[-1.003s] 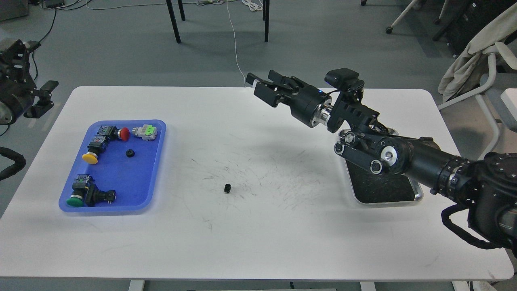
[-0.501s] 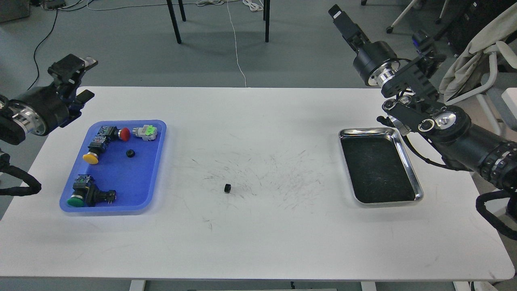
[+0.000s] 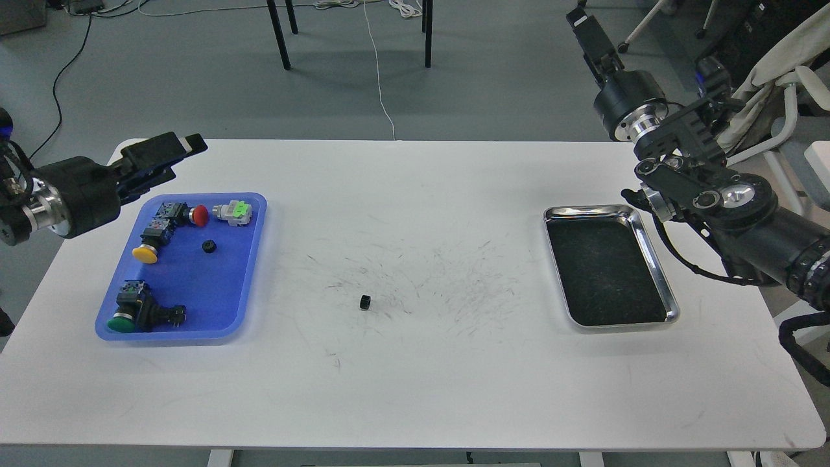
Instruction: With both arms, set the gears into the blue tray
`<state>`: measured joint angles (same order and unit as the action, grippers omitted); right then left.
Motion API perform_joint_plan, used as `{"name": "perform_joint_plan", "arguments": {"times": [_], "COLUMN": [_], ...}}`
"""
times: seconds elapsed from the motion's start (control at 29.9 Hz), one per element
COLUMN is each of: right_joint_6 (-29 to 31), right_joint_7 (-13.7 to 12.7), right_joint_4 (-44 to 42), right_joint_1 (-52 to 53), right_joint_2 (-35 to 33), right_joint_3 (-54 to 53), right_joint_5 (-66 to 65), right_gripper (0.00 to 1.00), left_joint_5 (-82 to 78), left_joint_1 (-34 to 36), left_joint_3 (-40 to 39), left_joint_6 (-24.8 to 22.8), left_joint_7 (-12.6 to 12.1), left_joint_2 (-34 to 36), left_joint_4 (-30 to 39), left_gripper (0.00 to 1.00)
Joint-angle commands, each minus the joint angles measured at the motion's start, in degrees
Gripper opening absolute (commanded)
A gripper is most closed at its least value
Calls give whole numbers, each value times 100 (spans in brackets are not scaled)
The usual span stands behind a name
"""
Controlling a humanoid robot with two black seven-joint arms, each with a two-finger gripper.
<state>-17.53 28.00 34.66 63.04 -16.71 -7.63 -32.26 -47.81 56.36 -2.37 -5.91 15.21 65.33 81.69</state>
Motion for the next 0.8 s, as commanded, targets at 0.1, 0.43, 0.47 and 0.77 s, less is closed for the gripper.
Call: {"name": "perform_joint_plan", "arguments": {"times": [0.1, 0.43, 0.47, 0.77], "right_joint_6": [-31, 22, 13, 31], "right_joint_7": [0, 0, 0, -162], "right_joint_4": [6, 32, 41, 41], "right_joint_1": [-55, -266, -336, -556], "right_joint_2": [1, -342, -333, -403], "right_joint_3": [-54, -309, -370, -432], "right_joint_5": [9, 1178, 1178, 2020], "right_gripper": [94, 96, 96, 96], "left_joint_5": [-992, -2582, -2828, -3911], "left_joint_1": [200, 218, 200, 200], "left_joint_3": [61, 694, 747, 1467], "left_joint_6": [90, 353, 441, 916], "left_joint_7": [17, 52, 61, 385], "left_joint_2": [-20, -222, -283, -652], "left_joint_4": [303, 497, 514, 462], "left_gripper": [99, 99, 99, 99]}}
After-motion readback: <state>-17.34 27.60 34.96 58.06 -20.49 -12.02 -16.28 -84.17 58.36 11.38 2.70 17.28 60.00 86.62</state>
